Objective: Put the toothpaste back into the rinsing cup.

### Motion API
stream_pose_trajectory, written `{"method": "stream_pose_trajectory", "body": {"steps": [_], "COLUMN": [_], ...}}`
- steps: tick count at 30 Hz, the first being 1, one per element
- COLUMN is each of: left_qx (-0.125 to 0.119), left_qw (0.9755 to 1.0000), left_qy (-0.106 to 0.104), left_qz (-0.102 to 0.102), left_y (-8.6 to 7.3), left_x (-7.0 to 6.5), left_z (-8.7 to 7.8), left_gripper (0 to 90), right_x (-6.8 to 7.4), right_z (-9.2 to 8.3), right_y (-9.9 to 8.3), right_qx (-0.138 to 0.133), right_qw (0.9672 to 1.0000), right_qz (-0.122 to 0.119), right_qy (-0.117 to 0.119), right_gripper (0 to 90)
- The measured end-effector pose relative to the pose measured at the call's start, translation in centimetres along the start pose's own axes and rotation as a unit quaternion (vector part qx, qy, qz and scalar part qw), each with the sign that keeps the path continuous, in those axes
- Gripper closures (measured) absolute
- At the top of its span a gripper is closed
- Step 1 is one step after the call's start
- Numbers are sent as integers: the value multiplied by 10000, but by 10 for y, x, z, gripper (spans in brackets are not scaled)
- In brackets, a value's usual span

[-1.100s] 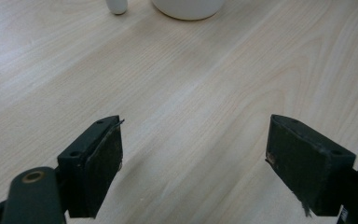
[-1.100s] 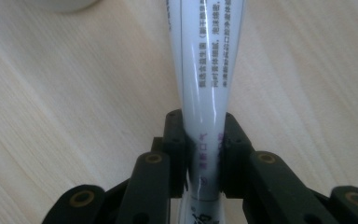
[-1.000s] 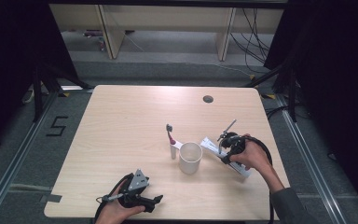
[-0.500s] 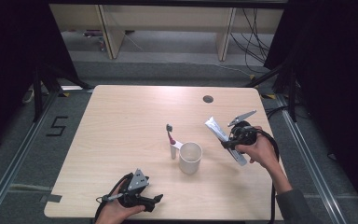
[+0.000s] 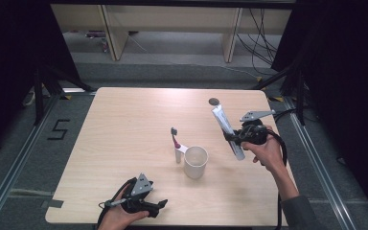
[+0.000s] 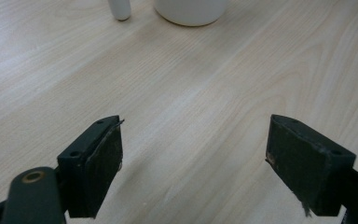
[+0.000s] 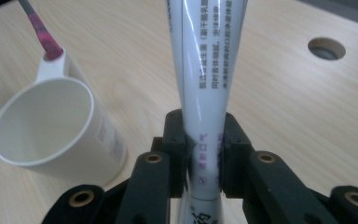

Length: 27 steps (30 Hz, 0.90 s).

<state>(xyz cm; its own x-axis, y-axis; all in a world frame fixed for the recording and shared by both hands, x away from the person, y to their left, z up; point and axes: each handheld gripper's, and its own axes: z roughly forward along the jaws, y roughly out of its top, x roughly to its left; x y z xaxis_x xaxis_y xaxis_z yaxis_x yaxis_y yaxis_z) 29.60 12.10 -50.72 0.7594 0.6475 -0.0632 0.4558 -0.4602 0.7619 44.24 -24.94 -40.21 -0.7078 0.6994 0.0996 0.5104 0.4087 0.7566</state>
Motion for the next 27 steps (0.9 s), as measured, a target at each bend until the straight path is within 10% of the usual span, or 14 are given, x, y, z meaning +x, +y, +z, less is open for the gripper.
{"method": "stream_pose_trajectory", "body": {"steps": [8,27], "left_qx": [16,-45], "left_qw": [10000,10000], "left_qy": [-14,-5], "left_qz": [22,-15], "left_y": [0,0], "left_x": [0,2], "left_z": [0,0], "left_gripper": [180,181], "right_x": [12,42], "right_z": [-1,3], "right_y": [8,23], "right_qx": [-719,-1417], "right_qw": [9971,9872], "right_qz": [-179,-137], "right_qy": [165,715], "right_gripper": [764,764]}}
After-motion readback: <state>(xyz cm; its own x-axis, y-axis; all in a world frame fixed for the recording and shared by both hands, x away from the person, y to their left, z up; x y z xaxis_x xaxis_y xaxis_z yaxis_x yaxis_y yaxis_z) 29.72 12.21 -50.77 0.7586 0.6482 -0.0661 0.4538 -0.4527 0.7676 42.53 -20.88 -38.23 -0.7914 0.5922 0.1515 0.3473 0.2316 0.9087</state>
